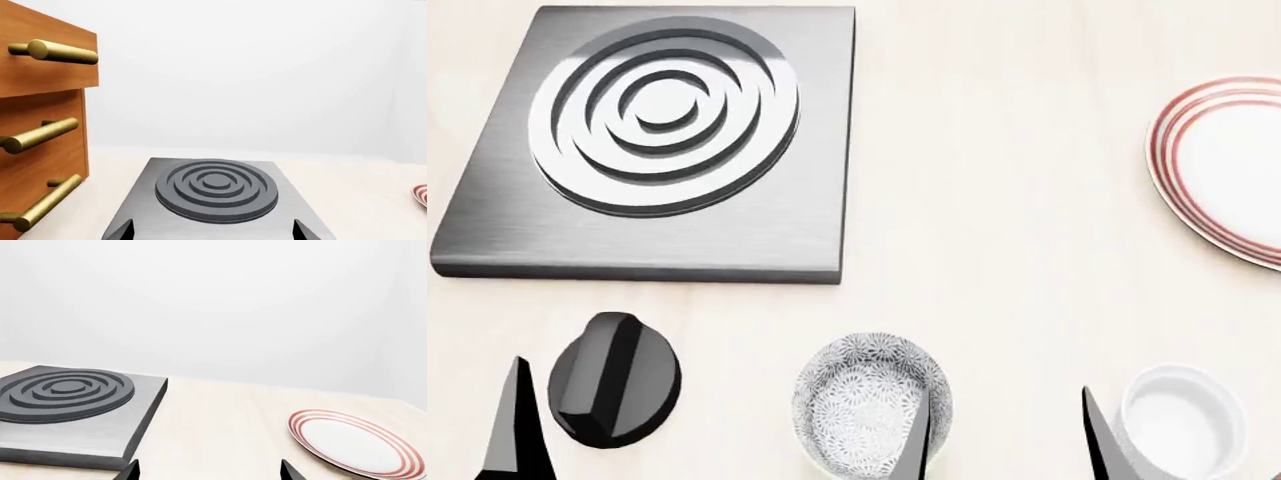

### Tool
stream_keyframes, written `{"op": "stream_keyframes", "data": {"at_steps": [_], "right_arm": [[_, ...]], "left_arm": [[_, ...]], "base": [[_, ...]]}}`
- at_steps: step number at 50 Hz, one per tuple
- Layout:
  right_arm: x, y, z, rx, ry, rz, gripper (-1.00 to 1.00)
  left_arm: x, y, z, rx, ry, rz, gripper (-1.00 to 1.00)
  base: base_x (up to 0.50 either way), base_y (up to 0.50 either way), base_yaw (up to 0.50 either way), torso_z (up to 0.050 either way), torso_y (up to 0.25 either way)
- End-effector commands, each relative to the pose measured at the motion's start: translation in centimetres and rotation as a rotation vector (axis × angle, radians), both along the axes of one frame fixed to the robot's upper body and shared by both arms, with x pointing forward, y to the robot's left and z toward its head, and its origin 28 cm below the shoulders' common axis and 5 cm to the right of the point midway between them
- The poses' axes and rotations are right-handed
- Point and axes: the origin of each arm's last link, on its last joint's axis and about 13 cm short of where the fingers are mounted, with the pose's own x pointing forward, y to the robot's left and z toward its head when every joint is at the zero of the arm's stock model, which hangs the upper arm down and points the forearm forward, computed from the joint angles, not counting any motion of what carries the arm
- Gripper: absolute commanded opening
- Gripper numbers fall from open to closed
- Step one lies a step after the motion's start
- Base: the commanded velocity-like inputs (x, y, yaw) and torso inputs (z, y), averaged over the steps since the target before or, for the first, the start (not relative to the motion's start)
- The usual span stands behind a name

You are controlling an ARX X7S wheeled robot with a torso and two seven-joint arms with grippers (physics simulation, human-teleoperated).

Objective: Pick the akita bowl next to the ramekin and place it on the plate.

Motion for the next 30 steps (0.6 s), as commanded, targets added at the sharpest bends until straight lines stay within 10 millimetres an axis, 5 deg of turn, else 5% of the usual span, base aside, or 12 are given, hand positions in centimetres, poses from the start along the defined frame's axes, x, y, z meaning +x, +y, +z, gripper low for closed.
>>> {"op": "stream_keyframes", "data": {"at_steps": [1, 30], "right_arm": [[0.0, 0.0, 0.0, -0.001, 0.003, 0.004, 1.00], [-1.0, 0.4, 1.4, 0.063, 0.143, 0.052, 1.00]], "left_arm": [[0.0, 0.0, 0.0, -0.002, -0.003, 0.002, 1.00], [0.1, 0.0, -0.2, 0.008, -0.001, 0.006, 1.00]], "base": [[0.00, 0.00, 0.00, 0.000, 0.000], [0.00, 0.00, 0.00, 0.000, 0.000]]}}
